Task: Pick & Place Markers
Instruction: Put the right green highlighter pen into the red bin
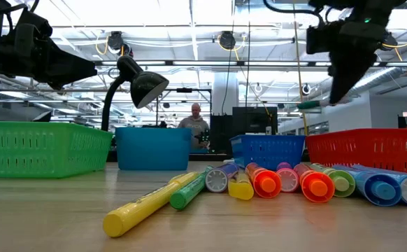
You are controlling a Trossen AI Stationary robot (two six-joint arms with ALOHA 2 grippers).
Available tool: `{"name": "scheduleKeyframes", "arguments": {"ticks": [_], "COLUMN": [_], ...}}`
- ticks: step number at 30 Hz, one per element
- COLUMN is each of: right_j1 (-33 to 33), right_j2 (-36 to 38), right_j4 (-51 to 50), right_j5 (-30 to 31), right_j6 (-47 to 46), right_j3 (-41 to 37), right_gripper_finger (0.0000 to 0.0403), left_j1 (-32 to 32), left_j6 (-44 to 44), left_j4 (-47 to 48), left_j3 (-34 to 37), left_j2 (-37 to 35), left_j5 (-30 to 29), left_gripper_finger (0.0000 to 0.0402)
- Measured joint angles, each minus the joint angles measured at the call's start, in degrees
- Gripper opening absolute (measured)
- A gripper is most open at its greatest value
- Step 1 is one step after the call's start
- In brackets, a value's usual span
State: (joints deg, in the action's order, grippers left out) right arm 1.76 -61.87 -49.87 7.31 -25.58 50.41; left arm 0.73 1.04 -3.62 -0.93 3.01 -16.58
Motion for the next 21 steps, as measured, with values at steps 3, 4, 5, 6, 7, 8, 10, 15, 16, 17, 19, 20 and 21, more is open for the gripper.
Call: {"name": "scheduleKeyframes", "arguments": {"ticks": [3,4,5,6,7,8,10,15,16,17,19,20,21], "right_j1": [4.14,5.25,6.37,7.47,8.66,9.88,12.10,17.04,17.89,18.67,19.85,20.27,20.55], "right_j2": [0.02,0.00,0.00,0.00,0.00,0.00,0.00,0.00,0.00,-0.02,-0.02,-0.02,-0.02], "right_j4": [-0.67,-0.80,-0.88,-0.74,-0.29,0.28,0.97,3.13,3.71,4.14,5.16,5.63,6.03], "right_j5": [3.09,3.45,3.55,3.70,4.40,5.03,6.12,6.56,7.22,8.02,10.30,10.84,11.01], "right_j6": [-4.32,-5.55,-6.88,-8.20,-9.52,-10.72,-13.44,-20.53,-21.99,-23.66,-27.32,-28.92,-30.08], "right_j3": [-0.30,-0.54,-0.91,-1.35,-1.90,-2.48,-3.87,-7.45,-8.21,-8.90,-10.08,-10.56,-11.04], "right_gripper_finger": [0.0021,0.0021,0.0021,0.0022,0.0022,0.0022,0.0022,0.0022,0.0022,0.0022,0.0022,0.0022,0.0022], "left_j1": [0.00,0.00,0.00,0.00,-0.02,0.00,-0.01,-0.01,0.00,0.00,-0.02,-0.01,0.00], "left_j6": [0.00,0.00,0.00,0.00,0.00,0.00,0.00,0.00,0.02,0.00,0.00,0.00,0.00], "left_j4": [0.00,0.00,0.00,0.00,0.00,0.00,0.00,0.00,0.00,0.00,0.00,0.00,0.00], "left_j3": [0.01,0.01,0.00,0.00,0.02,0.02,0.01,0.00,0.02,0.00,0.00,0.02,0.01], "left_j2": [0.00,-0.02,-0.02,-0.02,-0.02,0.00,-0.01,0.00,0.00,0.00,0.00,-0.01,-0.02], "left_j5": [-0.02,-0.02,-0.02,-0.02,-0.02,-0.02,-0.02,-0.02,-0.02,-0.02,-0.02,-0.02,-0.02], "left_gripper_finger": [0.0184,0.0184,0.0184,0.0184,0.0184,0.0184,0.0184,0.0184,0.0184,0.0184,0.0184,0.0184,0.0184]}}
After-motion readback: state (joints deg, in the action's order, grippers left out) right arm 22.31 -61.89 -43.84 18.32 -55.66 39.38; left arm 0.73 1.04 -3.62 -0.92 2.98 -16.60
